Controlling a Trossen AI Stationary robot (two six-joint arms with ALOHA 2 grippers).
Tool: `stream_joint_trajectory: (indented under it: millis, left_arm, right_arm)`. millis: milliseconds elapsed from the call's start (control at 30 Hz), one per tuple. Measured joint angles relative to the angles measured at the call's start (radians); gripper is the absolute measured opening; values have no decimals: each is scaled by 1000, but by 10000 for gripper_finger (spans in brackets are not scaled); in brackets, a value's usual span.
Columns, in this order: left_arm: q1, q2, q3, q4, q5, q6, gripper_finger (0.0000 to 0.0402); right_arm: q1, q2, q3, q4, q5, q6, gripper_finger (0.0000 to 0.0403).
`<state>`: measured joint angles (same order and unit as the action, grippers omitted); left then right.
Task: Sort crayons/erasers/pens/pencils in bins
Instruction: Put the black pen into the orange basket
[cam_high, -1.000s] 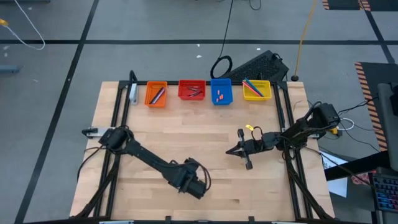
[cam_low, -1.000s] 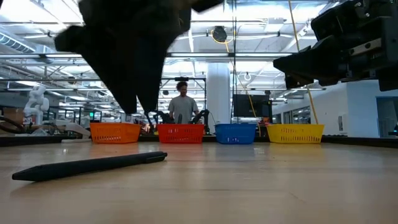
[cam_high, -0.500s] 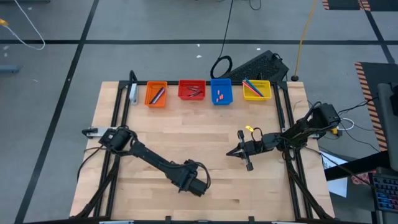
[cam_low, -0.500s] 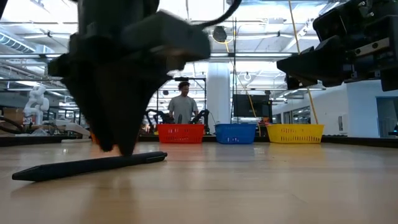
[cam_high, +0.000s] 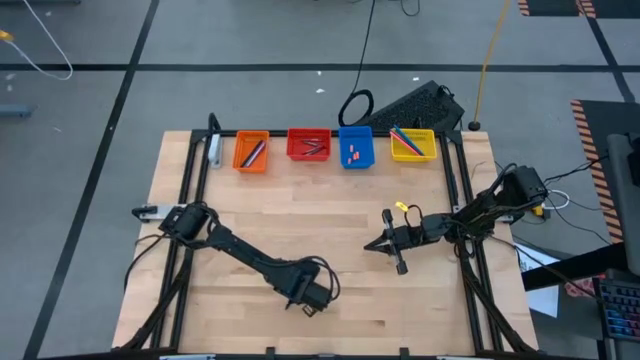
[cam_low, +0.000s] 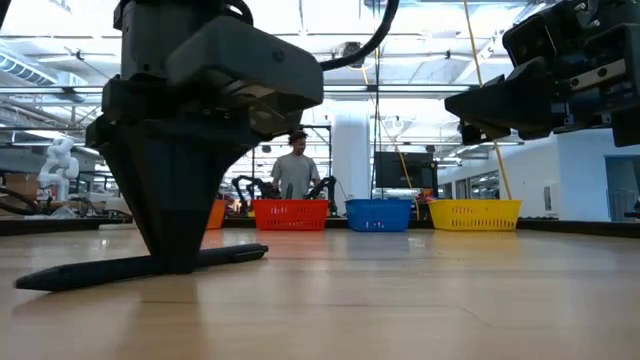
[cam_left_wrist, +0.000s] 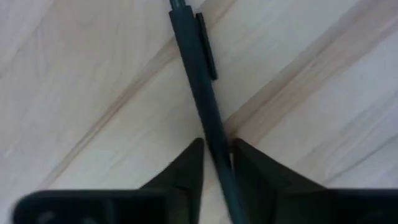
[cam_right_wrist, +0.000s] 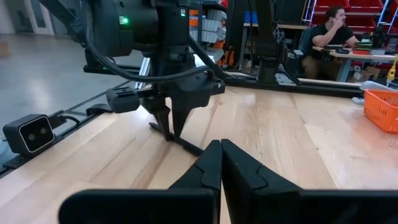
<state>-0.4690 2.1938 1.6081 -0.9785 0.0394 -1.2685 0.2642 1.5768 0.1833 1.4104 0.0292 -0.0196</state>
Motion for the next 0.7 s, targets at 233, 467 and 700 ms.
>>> stream_joint_trajectory:
  millis: [233, 467, 700]
  left_arm:
    - [16, -6, -1, -19, 49, 105, 20]
    - [65, -67, -13, -119, -1, 164, 21]
    - [134, -171, -10, -213, -83, 222, 20]
  right_arm:
    - [0, 0, 0, 0, 0, 8, 0]
    - [20, 0, 0, -4, -3, 3, 0]
    - [19, 0, 0, 8, 0, -23, 0]
